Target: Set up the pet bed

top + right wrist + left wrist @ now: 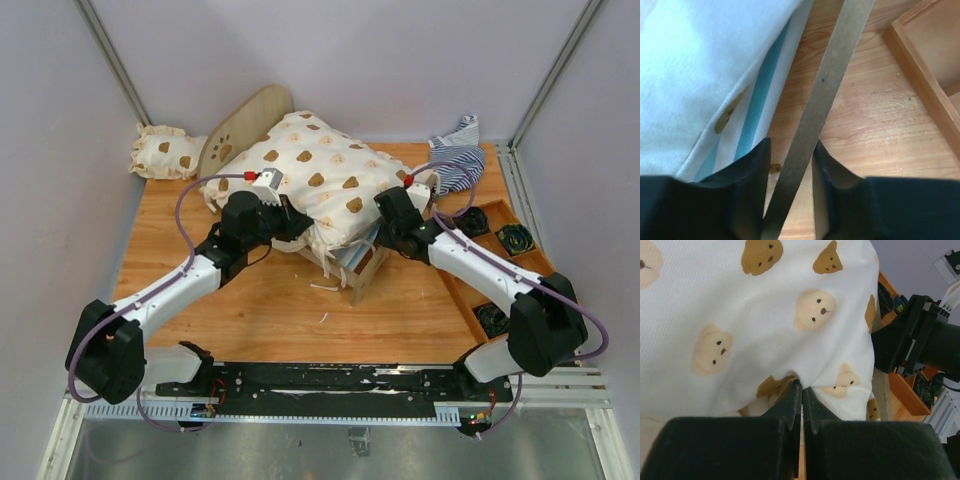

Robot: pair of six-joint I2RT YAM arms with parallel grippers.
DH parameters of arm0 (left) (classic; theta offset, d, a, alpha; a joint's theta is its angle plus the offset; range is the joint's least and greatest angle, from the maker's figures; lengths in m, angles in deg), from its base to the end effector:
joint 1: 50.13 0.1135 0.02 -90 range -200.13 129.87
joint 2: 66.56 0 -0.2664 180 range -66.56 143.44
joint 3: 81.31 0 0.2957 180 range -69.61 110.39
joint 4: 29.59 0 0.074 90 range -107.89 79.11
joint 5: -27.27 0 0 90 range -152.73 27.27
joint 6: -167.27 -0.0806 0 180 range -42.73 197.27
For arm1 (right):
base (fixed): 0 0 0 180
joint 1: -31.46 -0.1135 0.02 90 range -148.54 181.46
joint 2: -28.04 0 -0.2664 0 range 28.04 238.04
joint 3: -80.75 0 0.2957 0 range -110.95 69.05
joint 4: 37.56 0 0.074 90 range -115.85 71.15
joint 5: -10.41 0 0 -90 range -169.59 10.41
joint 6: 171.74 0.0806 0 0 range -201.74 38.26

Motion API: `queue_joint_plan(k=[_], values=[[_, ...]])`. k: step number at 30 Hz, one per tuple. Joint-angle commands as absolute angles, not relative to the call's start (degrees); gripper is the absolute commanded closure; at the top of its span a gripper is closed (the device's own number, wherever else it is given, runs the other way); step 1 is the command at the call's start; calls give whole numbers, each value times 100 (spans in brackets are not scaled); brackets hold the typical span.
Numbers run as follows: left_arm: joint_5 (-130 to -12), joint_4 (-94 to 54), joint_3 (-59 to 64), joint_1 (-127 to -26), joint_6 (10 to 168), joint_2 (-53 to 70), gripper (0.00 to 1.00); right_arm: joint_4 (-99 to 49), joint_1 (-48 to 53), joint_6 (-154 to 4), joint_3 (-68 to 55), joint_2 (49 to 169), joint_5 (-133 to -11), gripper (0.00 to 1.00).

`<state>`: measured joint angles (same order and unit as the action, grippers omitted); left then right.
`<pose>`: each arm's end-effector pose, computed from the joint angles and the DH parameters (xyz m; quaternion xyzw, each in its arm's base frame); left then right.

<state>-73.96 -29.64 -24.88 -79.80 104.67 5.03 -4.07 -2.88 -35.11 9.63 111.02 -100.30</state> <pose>0.3129 -0.1963 0.2490 0.0751 0.7888 -0.3573 0.4945 0.3313 0.1918 0.2109 0.1653 0.8974 0.1161 0.3922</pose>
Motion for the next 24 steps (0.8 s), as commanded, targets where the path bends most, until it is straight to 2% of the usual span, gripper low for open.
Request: queue_joint_plan(k=[1,3,6,9,18,24], values=[[-7426,-3082,-2548,-7913,10516,248,100,-329,-217,-4113,882,11214,-9275,82],[-7488,-2956,-2556,-7914,10562,78,100,-384,-238,-4696,937,11038,-8754,99],[-7546,-2806,-2655,-7935,10659,-299,100,-391,-394,-5428,1112,10646,-8158,100],[-7513,-2891,-2940,-8006,10727,-769,100,-429,-521,-5707,1346,10263,-8188,100],[-7691,-3546,-3273,-8028,10986,-210,100,-1083,-509,-4661,1041,10539,-9501,100],[-7853,-3812,-2825,-8028,10596,226,100,-997,-380,-3690,422,11245,-10432,100]])
